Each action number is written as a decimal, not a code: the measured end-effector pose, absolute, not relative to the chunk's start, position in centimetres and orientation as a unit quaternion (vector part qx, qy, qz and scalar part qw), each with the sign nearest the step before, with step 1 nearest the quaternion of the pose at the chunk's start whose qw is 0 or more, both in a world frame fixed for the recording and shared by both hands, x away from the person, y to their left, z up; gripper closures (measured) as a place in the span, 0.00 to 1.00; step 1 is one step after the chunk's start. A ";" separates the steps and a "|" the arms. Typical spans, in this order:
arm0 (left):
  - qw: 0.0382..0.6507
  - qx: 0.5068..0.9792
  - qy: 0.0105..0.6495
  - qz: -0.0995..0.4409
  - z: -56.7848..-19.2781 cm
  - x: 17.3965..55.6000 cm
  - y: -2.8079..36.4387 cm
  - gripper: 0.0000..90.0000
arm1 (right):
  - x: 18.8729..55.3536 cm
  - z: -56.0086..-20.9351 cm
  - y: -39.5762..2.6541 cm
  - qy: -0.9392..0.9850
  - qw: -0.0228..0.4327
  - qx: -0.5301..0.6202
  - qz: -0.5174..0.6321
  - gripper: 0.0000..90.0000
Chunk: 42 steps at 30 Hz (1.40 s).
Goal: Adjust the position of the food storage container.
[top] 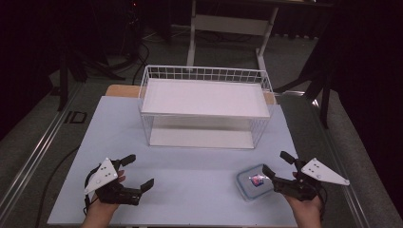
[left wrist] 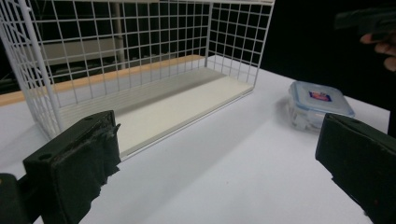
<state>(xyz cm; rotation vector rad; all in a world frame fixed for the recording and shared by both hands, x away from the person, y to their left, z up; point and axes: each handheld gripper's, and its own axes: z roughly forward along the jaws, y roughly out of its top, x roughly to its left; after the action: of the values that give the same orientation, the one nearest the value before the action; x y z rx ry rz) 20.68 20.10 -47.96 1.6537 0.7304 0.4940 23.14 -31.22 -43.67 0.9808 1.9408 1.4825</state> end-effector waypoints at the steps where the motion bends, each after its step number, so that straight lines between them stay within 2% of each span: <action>1: 0.592 0.711 0.314 0.212 -48.0 20.7 20.1 0.01 | 23.4 -43.8 -31.3 0.718 0.255 0.363 0.537 0.20; 2: 0.592 0.711 0.314 0.213 -47.9 20.7 20.1 0.01 | 23.4 -43.8 -31.3 0.718 0.255 0.363 0.537 0.20; 5: 0.593 0.710 0.314 0.213 -48.0 20.7 20.1 0.01 | 24.2 -44.5 -32.3 0.729 0.264 0.374 0.509 0.33; 6: 0.592 0.711 0.314 0.213 -48.0 20.8 20.1 0.01 | 24.2 -44.5 -32.3 0.729 0.264 0.374 0.509 0.33; 7: 0.591 0.712 0.315 0.212 -48.0 20.8 20.1 0.01 | 24.6 -45.0 -33.0 0.729 0.261 0.382 0.504 0.40; 9: 0.591 0.712 0.316 0.211 -48.1 20.8 20.0 0.01 | 24.9 -45.3 -33.3 0.732 0.261 0.388 0.496 0.43; 11: 0.590 0.712 0.316 0.211 -48.1 20.8 20.0 0.01 | 25.4 -46.1 -34.1 0.739 0.261 0.402 0.473 0.53; 12: 0.590 0.712 0.315 0.211 -48.1 20.8 20.0 0.01 | 25.4 -46.1 -34.1 0.739 0.261 0.402 0.473 0.53; 14: 0.591 0.712 0.315 0.210 -48.1 20.8 19.9 0.01 | 25.8 -47.1 -34.9 0.748 0.261 0.410 0.452 0.65; 17: 0.591 0.712 0.315 0.209 -48.1 20.9 19.9 0.01 | 26.1 -48.1 -35.7 0.750 0.260 0.426 0.434 0.75; 20: 0.590 0.713 0.316 0.208 -48.2 20.9 19.9 0.01 | 26.2 -49.0 -36.3 0.757 0.256 0.439 0.411 0.95; 21: 0.591 0.712 0.316 0.208 -48.2 20.9 19.9 0.01 | 26.2 -49.0 -36.3 0.757 0.256 0.439 0.411 0.95; 22: 0.591 0.713 0.315 0.208 -48.1 20.8 19.9 0.01 | 26.3 -49.5 -36.7 0.760 0.252 0.450 0.394 1.00; 28: 0.591 0.714 0.312 0.208 -48.1 20.8 19.9 0.01 | 25.9 -50.6 -37.0 0.778 0.242 0.457 0.356 1.00; 38: 0.589 0.717 0.311 0.208 -48.2 20.9 19.7 0.01 | 24.6 -52.1 -36.4 0.795 0.181 0.457 0.355 1.00; 42: 0.588 0.717 0.311 0.208 -48.2 20.9 19.7 0.01 | 24.8 -52.1 -35.6 0.798 0.173 0.458 0.352 1.00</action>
<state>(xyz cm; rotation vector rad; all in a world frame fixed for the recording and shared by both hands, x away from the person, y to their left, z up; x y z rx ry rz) 20.92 19.72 -48.18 1.6706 0.7243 0.4839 24.79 -35.61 -52.13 1.2994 2.2632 0.9985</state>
